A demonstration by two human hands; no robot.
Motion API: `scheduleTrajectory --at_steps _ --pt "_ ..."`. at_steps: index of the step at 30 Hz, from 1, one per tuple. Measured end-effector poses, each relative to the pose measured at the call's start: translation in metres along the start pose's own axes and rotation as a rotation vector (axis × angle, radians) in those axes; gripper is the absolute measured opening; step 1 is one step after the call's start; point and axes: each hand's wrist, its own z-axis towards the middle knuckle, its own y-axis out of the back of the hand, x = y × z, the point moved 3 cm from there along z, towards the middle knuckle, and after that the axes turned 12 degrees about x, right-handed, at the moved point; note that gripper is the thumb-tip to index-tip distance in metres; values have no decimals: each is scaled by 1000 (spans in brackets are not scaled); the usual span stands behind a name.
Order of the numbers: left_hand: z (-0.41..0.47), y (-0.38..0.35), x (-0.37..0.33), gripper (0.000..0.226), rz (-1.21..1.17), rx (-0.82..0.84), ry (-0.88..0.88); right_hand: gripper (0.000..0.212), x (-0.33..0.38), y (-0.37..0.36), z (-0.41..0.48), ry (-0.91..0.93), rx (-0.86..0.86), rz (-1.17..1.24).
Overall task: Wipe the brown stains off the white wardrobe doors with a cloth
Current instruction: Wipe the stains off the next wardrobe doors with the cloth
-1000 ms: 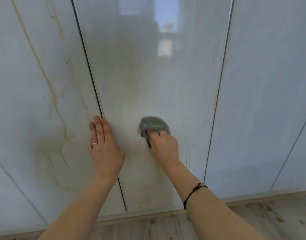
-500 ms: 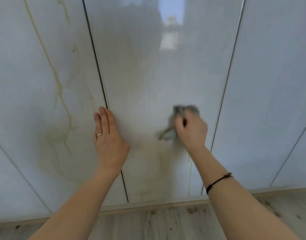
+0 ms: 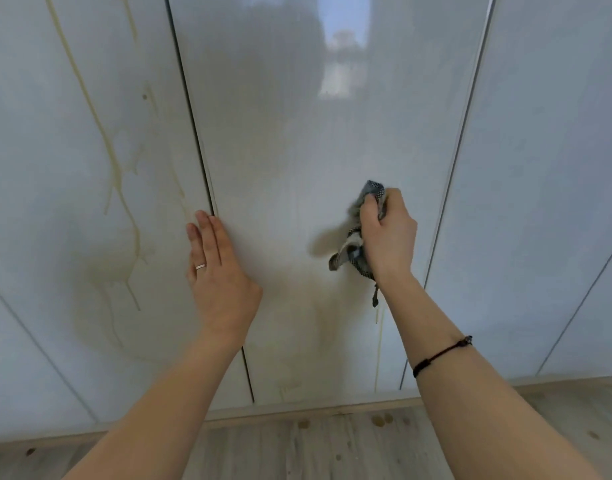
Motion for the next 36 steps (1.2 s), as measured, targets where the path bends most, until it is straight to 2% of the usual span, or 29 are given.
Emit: scheduleTrajectory --at_steps 3,5,6,8,12,14,15,17,20,22,24,27,29,33,36 --pt "1 2 5 105 -14 9 -34 17 -34 -32 -49 260 255 -355" --pt "0 6 10 107 -7 4 -70 21 -55 -51 -77 366 469 -607" --pt "0 7 11 108 -1 13 -89 23 -59 -56 -81 390 514 -671" --pt "1 11 15 111 -7 37 -103 21 -39 -53 -67 393 428 -631" --pt "0 11 16 112 -62 77 -94 21 38 -22 -2 179 -9 -114" --pt "0 14 16 113 -80 93 -86 23 63 -18 16 135 -82 78" --pt "0 15 16 113 -91 109 -90 20 70 -23 12 135 -69 68" --pt "0 17 19 115 -103 145 -111 13 67 -49 -12 213 59 -120" --pt "2 21 23 113 -77 183 -153 16 28 -99 -77 425 429 -589" --pt "2 23 27 109 -53 177 -179 15 12 -109 -98 514 576 -731" --pt "3 24 29 112 -44 182 -191 14 24 -96 -79 466 485 -708" --pt "2 27 32 117 -66 175 -191 12 72 -54 -17 226 123 -452" --pt "1 29 32 114 -77 156 -203 14 114 -26 27 188 -65 -330" --pt "2 31 35 110 -72 137 -225 32 192 -22 75 266 -153 -225" --pt "0 31 33 109 -74 155 -215 27 190 -67 46 463 -95 -514"
